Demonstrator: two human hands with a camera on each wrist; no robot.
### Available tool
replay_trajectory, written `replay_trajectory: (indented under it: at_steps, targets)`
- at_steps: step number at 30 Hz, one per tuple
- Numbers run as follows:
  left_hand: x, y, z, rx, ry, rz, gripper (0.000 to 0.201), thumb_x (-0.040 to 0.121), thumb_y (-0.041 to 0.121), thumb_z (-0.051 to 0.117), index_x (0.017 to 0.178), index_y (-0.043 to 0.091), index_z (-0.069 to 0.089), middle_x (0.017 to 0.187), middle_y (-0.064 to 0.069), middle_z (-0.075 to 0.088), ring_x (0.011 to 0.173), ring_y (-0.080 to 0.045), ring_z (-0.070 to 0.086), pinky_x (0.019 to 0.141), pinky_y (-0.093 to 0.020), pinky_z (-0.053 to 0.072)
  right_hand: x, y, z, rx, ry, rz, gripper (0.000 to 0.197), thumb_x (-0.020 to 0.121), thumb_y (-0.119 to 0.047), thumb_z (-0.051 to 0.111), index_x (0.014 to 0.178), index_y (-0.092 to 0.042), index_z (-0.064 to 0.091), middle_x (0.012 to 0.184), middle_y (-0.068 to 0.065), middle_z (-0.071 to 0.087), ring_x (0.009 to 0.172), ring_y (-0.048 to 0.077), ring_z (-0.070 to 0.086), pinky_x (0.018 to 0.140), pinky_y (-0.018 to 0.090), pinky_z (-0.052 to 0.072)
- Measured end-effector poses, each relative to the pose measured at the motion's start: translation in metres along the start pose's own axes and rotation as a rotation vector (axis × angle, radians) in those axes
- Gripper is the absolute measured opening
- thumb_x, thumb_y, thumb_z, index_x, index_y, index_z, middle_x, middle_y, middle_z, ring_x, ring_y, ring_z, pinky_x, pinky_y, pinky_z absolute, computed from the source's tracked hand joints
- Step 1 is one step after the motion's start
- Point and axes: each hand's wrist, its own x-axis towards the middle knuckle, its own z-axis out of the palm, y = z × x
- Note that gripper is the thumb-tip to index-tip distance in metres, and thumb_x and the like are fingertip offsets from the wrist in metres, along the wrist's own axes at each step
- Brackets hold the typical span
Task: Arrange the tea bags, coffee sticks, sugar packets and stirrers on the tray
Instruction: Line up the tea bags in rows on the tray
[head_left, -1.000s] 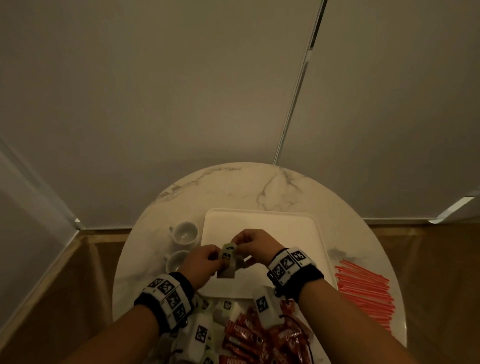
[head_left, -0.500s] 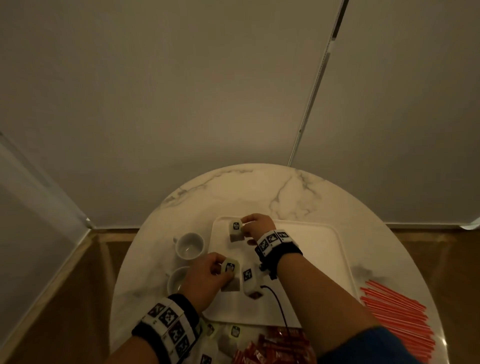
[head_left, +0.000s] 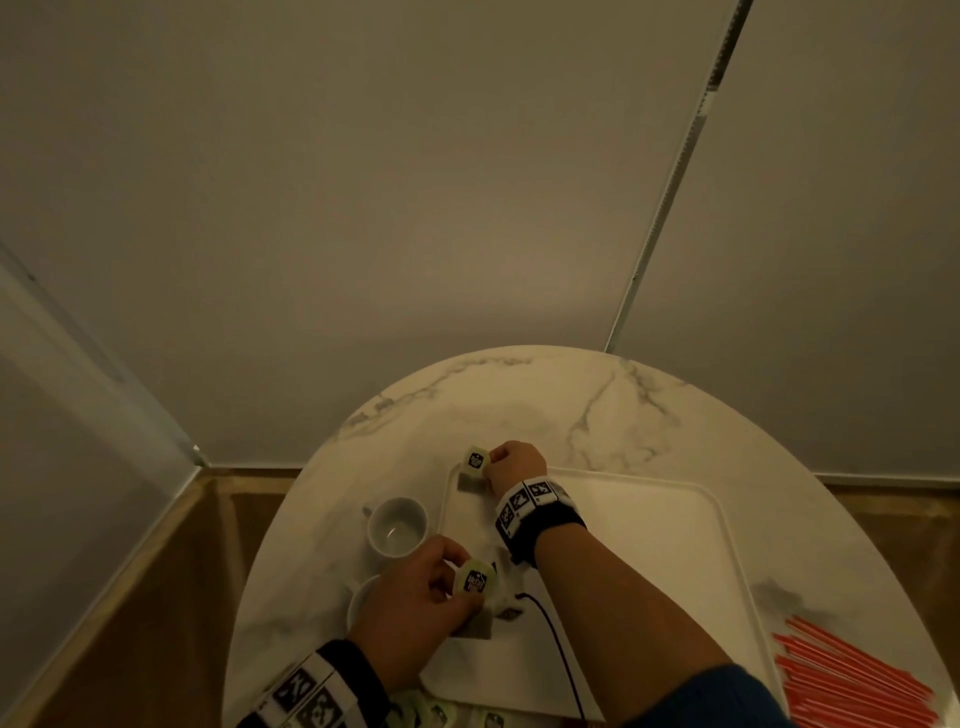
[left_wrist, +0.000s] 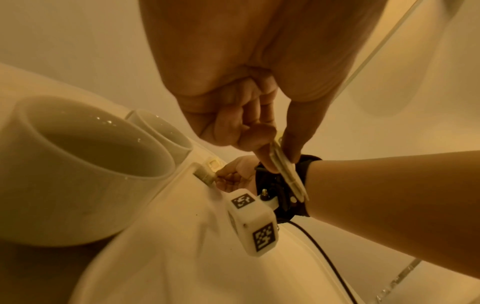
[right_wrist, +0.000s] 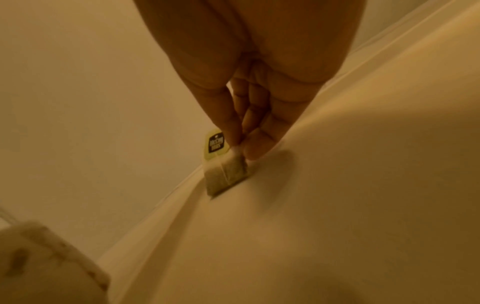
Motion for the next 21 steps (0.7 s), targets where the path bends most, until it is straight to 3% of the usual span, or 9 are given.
replay_trajectory:
  at_steps: [5,8,11,14,17,21]
  targets:
    - [0.002,0.001,-0.001,-0.025,-0.013,-0.001,0.021,0.081,0.013,0.073,0.096,0.020,0.059,0.081,-0.003,0.073,0.077,-0.028,0.069,0.073,-0.043,0.059,0.002,0.005,0.002,-0.048,0.029,-0.041,0.032,0.089,-0.011,0.055,0.121,-0.012,0.060,0.124,0.010,0.061,0.115,0.026,0.056,0.092,0.027,0.044]
    - [0.005,-0.003,-0.002,-0.006,-0.010,0.005,0.019,0.080,0.017,0.073,0.094,0.022,0.061,0.082,-0.001,0.073,0.076,-0.026,0.069,0.073,-0.044,0.058,-0.005,0.007,0.007,-0.035,-0.009,-0.083,0.045,0.088,-0.016,0.061,0.131,-0.011,0.051,0.120,0.010,0.062,0.112,0.026,0.057,0.093,0.030,0.046]
    - [0.008,-0.007,-0.003,0.007,-0.010,0.004,0.019,0.078,0.020,0.075,0.091,0.026,0.062,0.082,0.000,0.073,0.074,-0.023,0.069,0.074,-0.046,0.058,-0.014,0.008,0.017,-0.081,-0.026,-0.141,0.052,0.084,-0.019,0.067,0.131,-0.013,0.045,0.126,0.010,0.054,0.114,0.028,0.054,0.094,0.033,0.046]
    - [0.010,-0.010,-0.004,0.011,-0.006,-0.003,0.019,0.077,0.019,0.075,0.089,0.027,0.063,0.081,0.001,0.073,0.072,-0.020,0.069,0.074,-0.044,0.058,-0.018,0.003,0.023,-0.202,-0.034,-0.194,0.050,0.084,-0.006,0.060,0.129,-0.011,0.041,0.129,0.013,0.046,0.115,0.032,0.052,0.090,0.034,0.044]
    - [0.011,-0.011,-0.005,0.005,-0.003,0.000,0.018,0.078,0.016,0.075,0.088,0.026,0.064,0.080,0.002,0.073,0.071,-0.018,0.070,0.074,-0.042,0.059,-0.018,-0.001,0.024,-0.262,-0.036,-0.214,0.046,0.083,-0.002,0.059,0.125,-0.008,0.041,0.126,0.014,0.045,0.112,0.034,0.052,0.088,0.036,0.045]
    - [0.012,-0.010,-0.008,-0.021,0.015,-0.007,0.018,0.079,0.008,0.074,0.089,0.018,0.064,0.080,-0.003,0.073,0.071,-0.019,0.069,0.068,-0.033,0.059,-0.019,0.000,0.024,-0.239,-0.029,-0.192,0.043,0.084,-0.009,0.062,0.120,-0.007,0.040,0.122,0.014,0.048,0.109,0.033,0.053,0.085,0.035,0.045]
